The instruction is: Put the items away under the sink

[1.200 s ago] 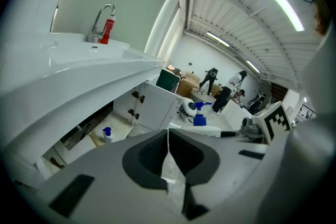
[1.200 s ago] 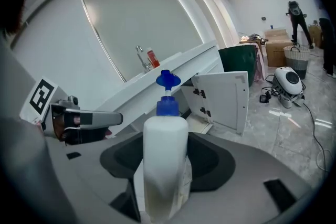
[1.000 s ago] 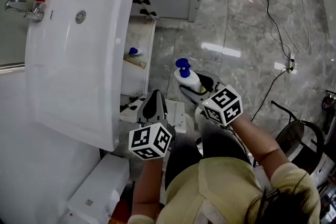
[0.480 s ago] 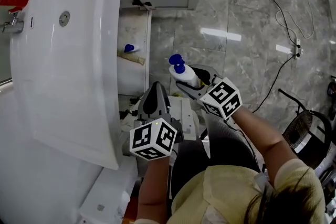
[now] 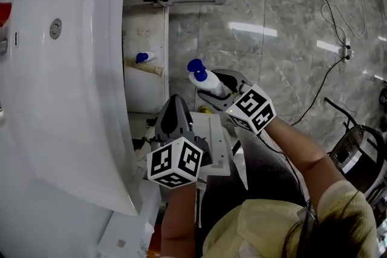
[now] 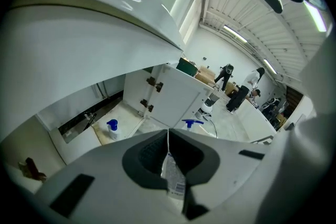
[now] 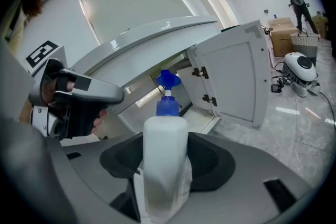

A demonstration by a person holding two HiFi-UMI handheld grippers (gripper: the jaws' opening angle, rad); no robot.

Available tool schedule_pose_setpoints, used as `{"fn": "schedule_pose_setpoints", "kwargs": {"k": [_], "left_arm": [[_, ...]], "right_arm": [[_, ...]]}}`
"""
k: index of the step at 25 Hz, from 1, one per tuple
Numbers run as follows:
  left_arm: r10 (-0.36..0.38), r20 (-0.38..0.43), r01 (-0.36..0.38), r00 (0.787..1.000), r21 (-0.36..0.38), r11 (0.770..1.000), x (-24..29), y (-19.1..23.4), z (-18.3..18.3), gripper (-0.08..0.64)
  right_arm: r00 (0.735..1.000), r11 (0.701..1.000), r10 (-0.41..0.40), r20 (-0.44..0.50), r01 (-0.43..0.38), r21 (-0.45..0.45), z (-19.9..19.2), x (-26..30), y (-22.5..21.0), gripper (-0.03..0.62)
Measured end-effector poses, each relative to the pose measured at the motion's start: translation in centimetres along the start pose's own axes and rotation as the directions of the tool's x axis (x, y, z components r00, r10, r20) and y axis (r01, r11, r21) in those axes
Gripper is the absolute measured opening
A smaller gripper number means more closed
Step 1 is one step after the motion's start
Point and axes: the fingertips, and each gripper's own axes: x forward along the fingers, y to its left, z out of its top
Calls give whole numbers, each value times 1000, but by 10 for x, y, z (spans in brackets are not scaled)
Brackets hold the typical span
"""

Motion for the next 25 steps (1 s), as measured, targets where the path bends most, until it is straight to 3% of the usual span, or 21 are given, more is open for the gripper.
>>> {"fn": "schedule_pose_setpoints", "kwargs": {"k": [12, 25], "left_arm": [[85, -56, -86, 995, -25, 996, 33, 47, -22, 43], [166, -148, -152, 975, 104, 983, 57, 78, -47, 43]], "right_arm": [[996, 997, 72, -49, -73, -22, -36, 68, -13, 258], [990, 988, 127, -60, -132, -77, -72, 119, -10, 258]]}}
